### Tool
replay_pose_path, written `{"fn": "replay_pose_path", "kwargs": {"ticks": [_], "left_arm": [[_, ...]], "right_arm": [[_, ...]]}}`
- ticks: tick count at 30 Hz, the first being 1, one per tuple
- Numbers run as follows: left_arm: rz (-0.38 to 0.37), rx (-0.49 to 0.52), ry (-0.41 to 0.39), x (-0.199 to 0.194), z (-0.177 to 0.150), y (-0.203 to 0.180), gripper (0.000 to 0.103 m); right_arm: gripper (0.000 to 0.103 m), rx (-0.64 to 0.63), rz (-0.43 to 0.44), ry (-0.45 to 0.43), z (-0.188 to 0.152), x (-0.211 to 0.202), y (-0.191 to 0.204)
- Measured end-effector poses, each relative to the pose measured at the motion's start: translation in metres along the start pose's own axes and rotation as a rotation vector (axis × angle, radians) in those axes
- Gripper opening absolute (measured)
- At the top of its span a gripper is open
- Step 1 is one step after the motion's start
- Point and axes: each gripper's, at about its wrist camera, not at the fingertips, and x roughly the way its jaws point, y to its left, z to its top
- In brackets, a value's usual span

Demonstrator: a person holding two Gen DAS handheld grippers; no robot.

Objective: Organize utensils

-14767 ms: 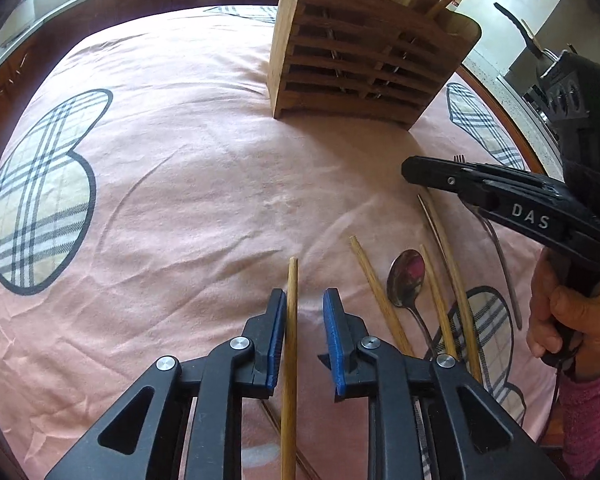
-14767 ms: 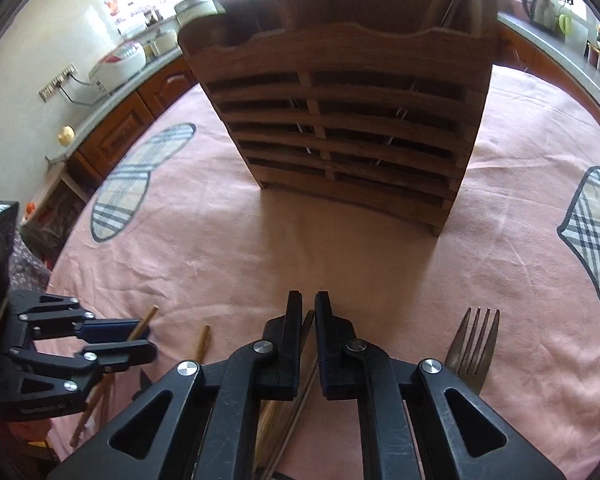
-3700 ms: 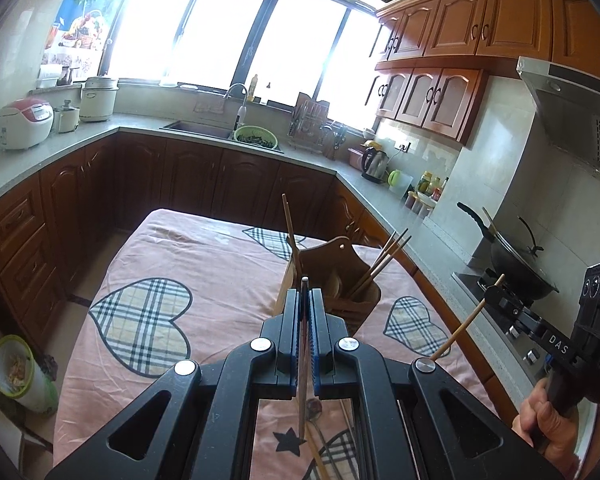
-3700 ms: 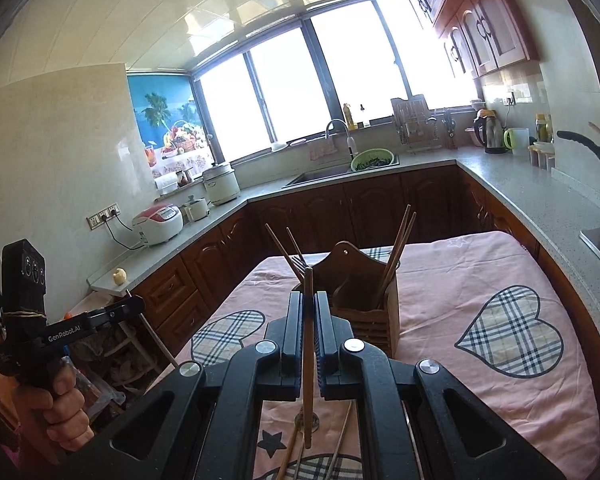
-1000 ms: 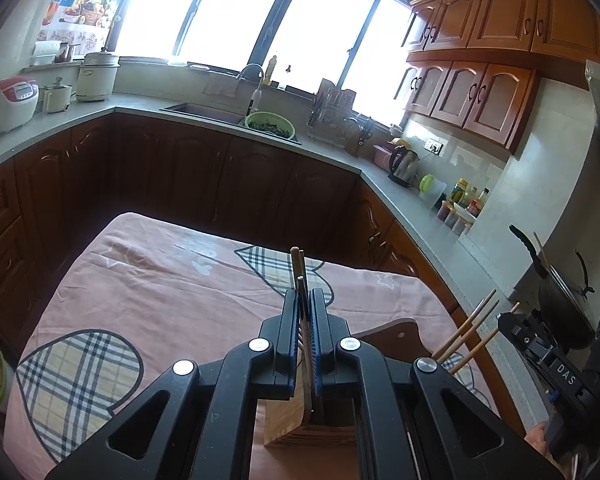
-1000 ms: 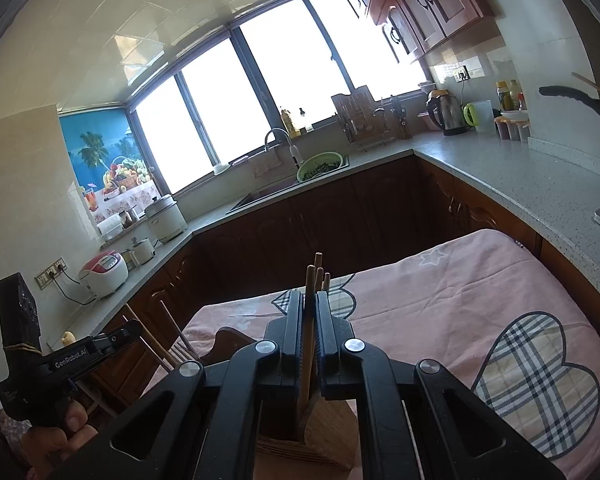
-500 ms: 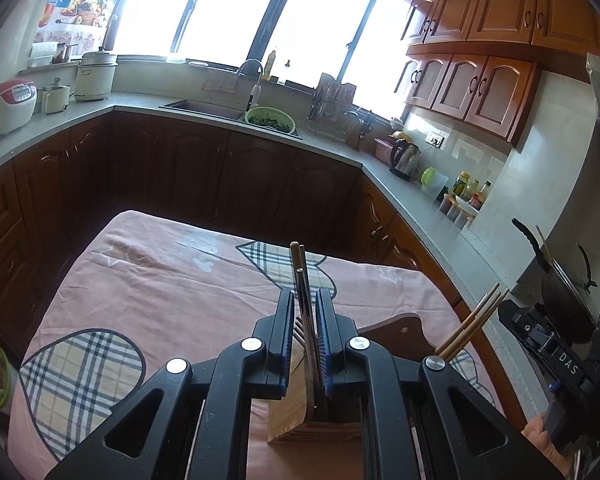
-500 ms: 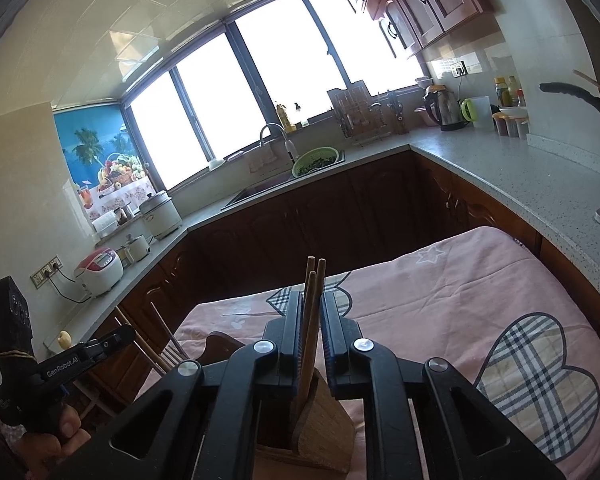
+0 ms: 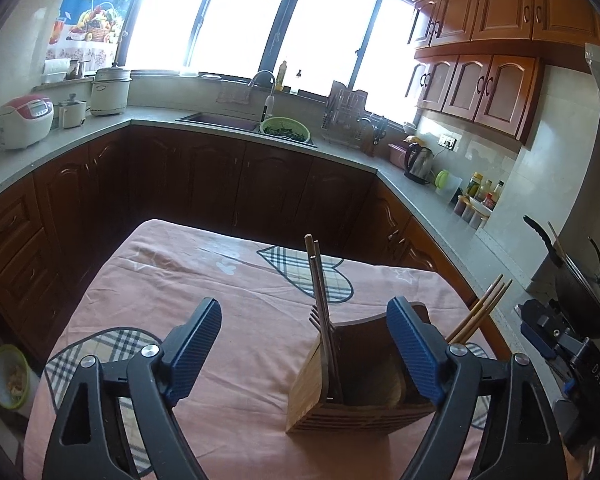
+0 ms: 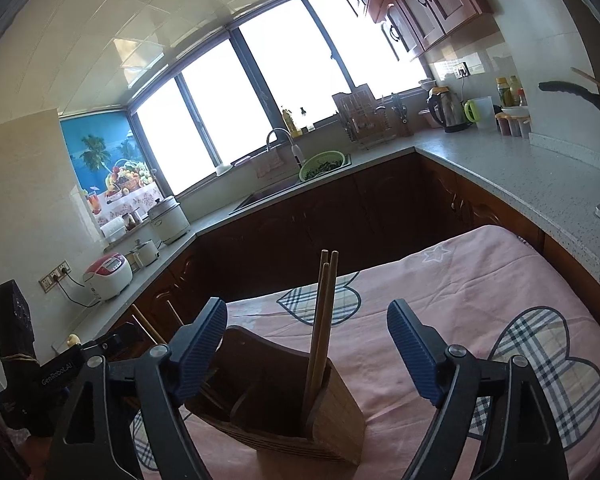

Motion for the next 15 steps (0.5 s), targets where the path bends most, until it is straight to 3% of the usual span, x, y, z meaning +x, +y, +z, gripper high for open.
{"fn": "replay_pose_path", "kwargs": {"ticks": [5, 15], "left_arm": [[0.024, 0.021, -0.005, -0.023, -0.017, -0.003, 0.096], [0.029, 0.028, 0.02, -0.06, -0.034, -0.005, 0.097]], "right_arm": [[0.102, 0.02, 0.026, -0.014, -0.008, -0.02, 0.001], [0.103, 0.007, 0.049, 0.012, -0.026, -0.047, 0.008]]}}
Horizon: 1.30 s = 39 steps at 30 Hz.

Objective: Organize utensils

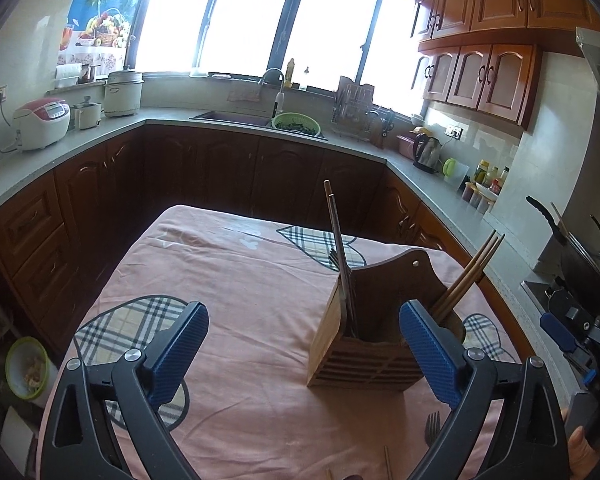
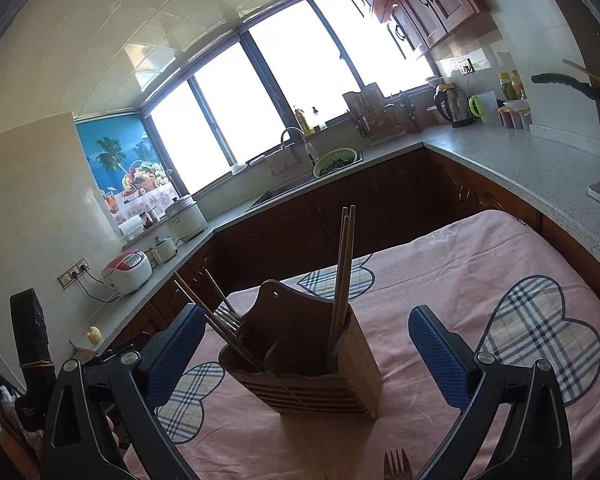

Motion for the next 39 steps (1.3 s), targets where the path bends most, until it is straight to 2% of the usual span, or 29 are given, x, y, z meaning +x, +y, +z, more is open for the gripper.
{"fn": "replay_pose_path", "kwargs": {"ticks": [6, 12, 23, 27, 33, 39], "left_arm": [[-0.041, -0.028, 0.01, -0.024, -0.009, 0.015, 0.097], [-0.069, -0.08, 0.02, -0.057, -0.034, 0.032, 0.097], [-0.025, -0.093, 0.003, -0.118, -0.094, 0.042, 0.098], [-0.004, -0.094, -0.026, -0.139, -0.112, 0.045, 0.098], [-0.007, -0.053, -0.043, -0.167, -0.136, 0.047, 0.098], [0.042, -0.005, -0.064, -0.183, -0.156, 0.042, 0.102]], "right_arm": [[0.102, -0.001, 0.018, 0.005, -0.014, -0.021, 0.009], [0.103, 0.006, 0.042, 0.014, -0.036, -0.046, 0.016], [0.103, -0.011, 0.057, 0.037, -0.086, -0.092, 0.026], [0.103, -0.054, 0.057, 0.005, -0.101, -0.114, 0.037], [0.103, -0.122, 0.017, -0.037, -0.121, -0.143, 0.047], [0.103, -0.194, -0.04, -0.069, -0.14, -0.163, 0.05]]}}
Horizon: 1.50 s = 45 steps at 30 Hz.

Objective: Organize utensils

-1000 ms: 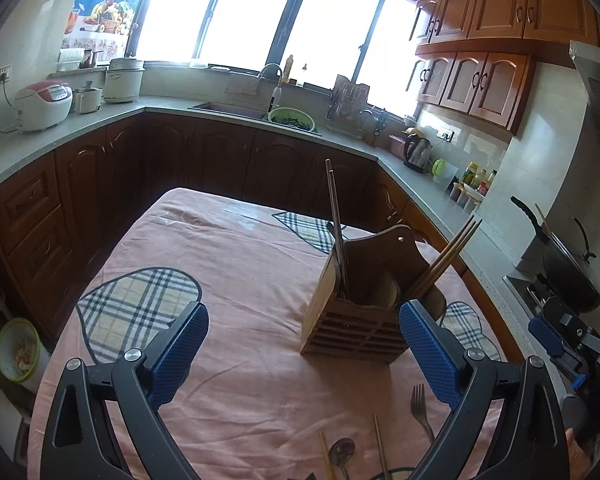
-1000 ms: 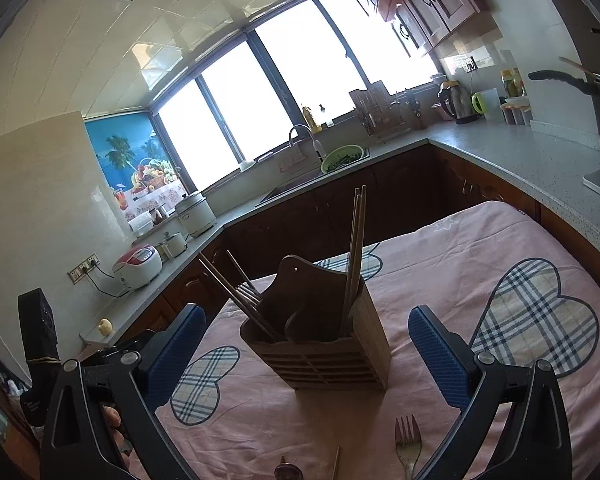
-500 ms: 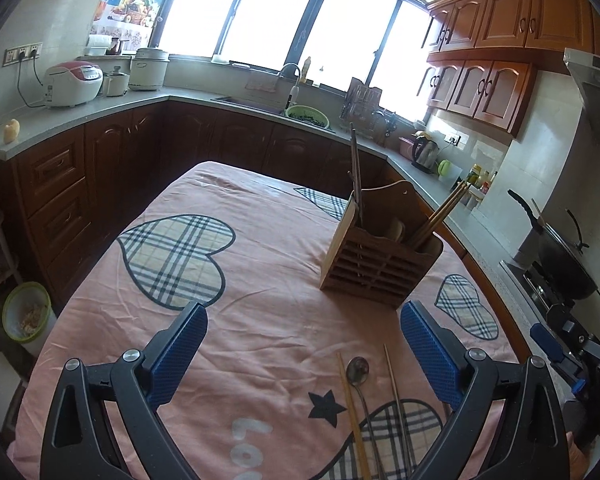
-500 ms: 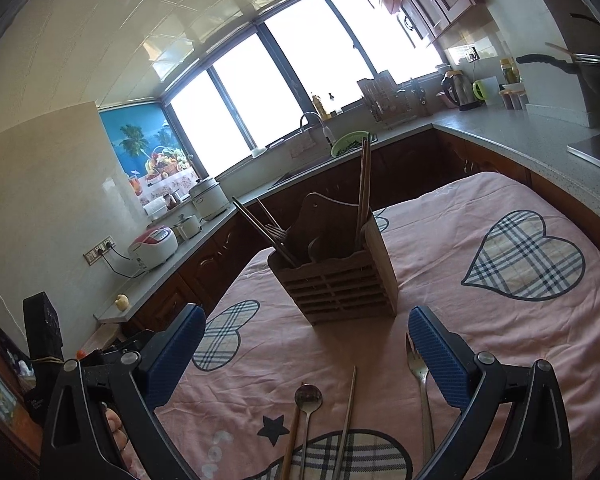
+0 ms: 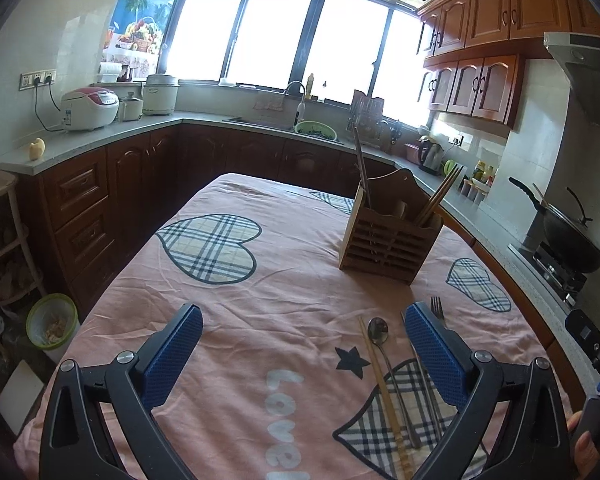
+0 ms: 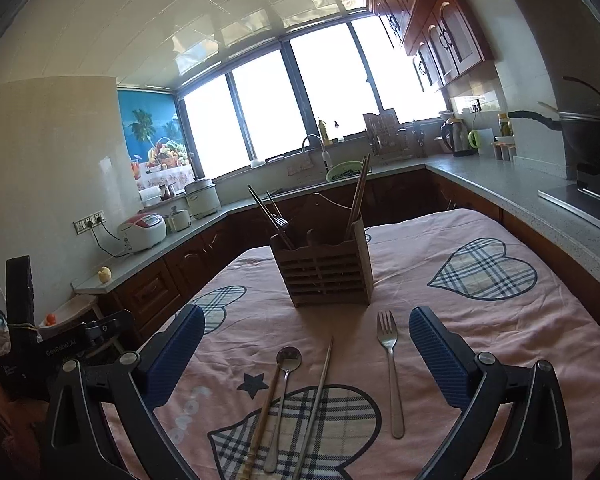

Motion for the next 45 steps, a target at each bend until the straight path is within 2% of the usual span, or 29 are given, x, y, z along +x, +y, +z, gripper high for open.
{"fn": "replay_pose_path", "kwargs": {"ticks": [7, 13, 16, 18, 21, 23, 29, 34, 45], "left_arm": [[0.031, 0.076, -0.033, -0.021, -0.01, -0.012, 0.102], [0.022, 0.181, -0.11, -0.051, -0.003, -0.028, 0.102], [0.021, 0.241, -0.146, -0.065, -0.002, -0.038, 0.102], [0.035, 0.243, -0.187, -0.071, -0.011, -0.039, 0.102], [0.059, 0.216, -0.221, -0.069, -0.028, -0.036, 0.102], [0.066, 0.195, -0.227, -0.063, -0.042, -0.034, 0.102], [0.106, 0.175, -0.181, -0.037, -0.063, -0.032, 0.102], [0.13, 0.173, -0.164, -0.031, -0.062, -0.031, 0.102], [0.132, 0.193, -0.149, -0.03, -0.069, -0.034, 0.102]], "right_arm": [[0.103, -0.017, -0.03, 0.013, -0.014, -0.011, -0.001], [0.103, -0.089, -0.052, 0.004, 0.009, -0.031, 0.012], [0.103, -0.124, -0.045, -0.033, 0.026, -0.046, 0.021], [0.103, -0.144, -0.05, -0.082, 0.027, -0.058, 0.026], [0.103, -0.17, -0.084, -0.179, 0.012, -0.068, 0.03], [0.103, -0.182, -0.117, -0.203, -0.001, -0.065, 0.03], [0.103, -0.182, -0.136, -0.13, -0.031, -0.041, 0.026], [0.103, -0.17, -0.144, -0.075, -0.043, -0.029, 0.023], [0.103, -0.134, -0.131, -0.043, -0.055, -0.012, 0.013]]}}
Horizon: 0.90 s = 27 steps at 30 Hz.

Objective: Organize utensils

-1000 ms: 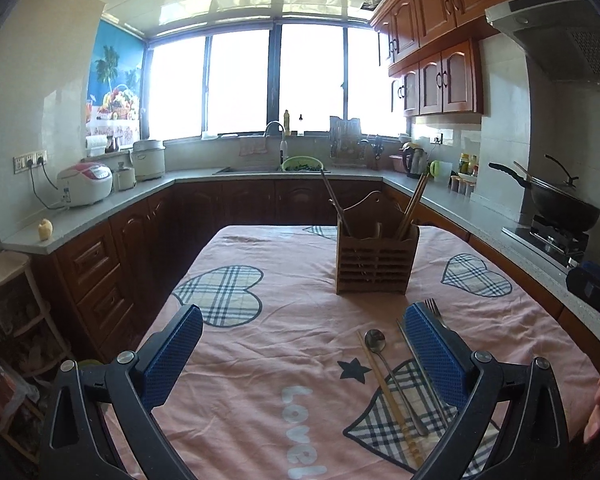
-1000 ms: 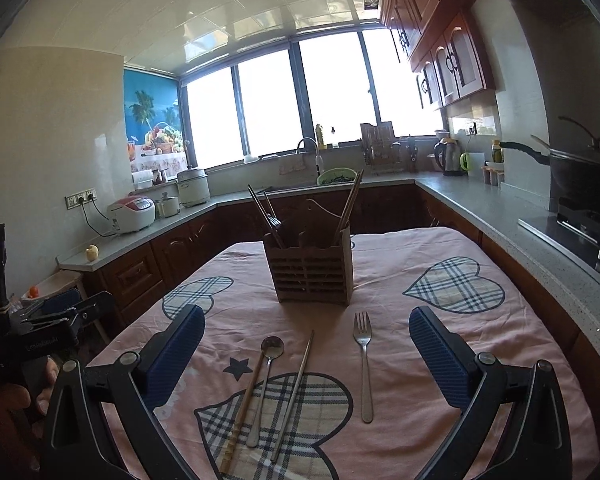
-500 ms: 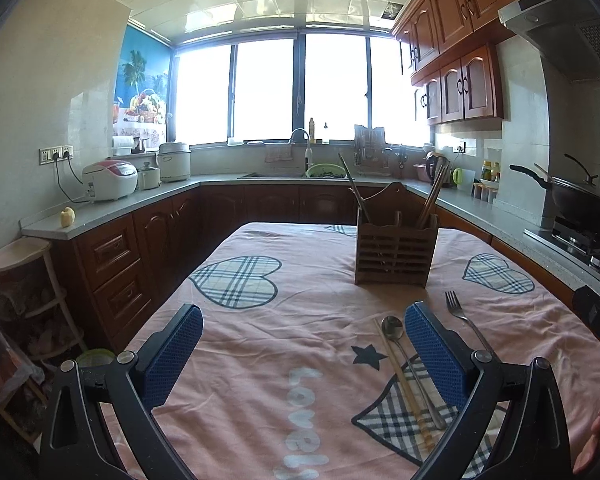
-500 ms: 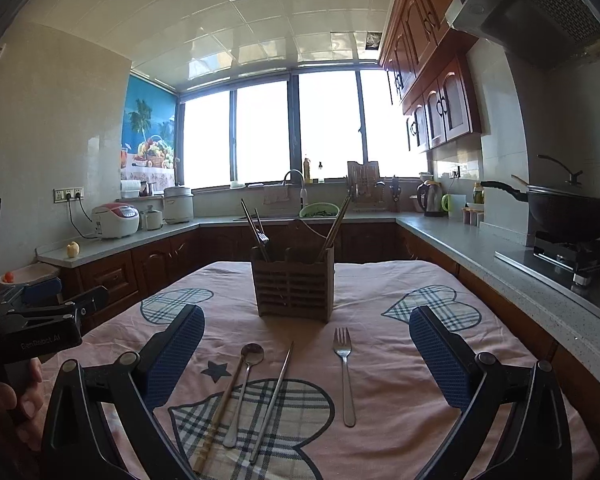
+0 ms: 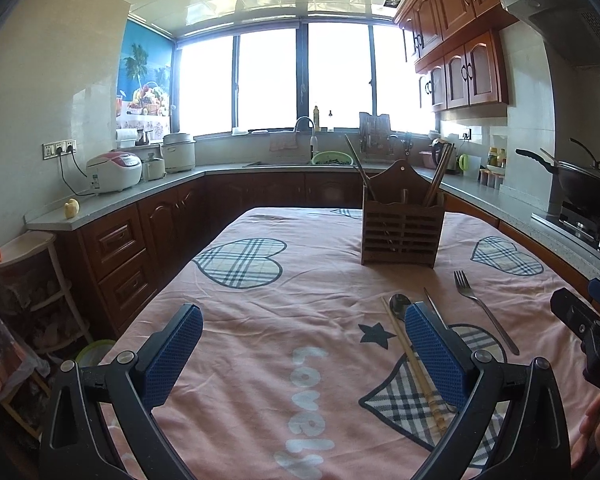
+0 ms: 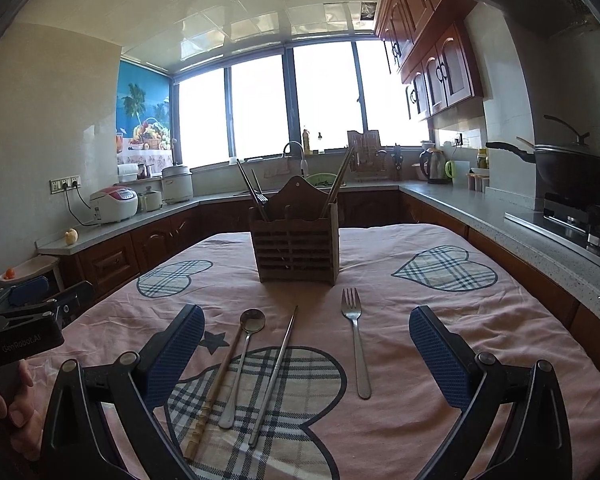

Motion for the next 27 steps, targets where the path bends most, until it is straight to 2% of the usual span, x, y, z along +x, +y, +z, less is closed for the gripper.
{"fn": "replay_pose_path", "kwargs": {"ticks": [27], "left_arm": [[0.006, -0.003, -0.002, -0.005, -0.0001, -0.0008, 0.102]], "right_arm": [[0.103, -0.004, 0.021, -0.025, 0.0047, -0.0004, 0.0036]]}}
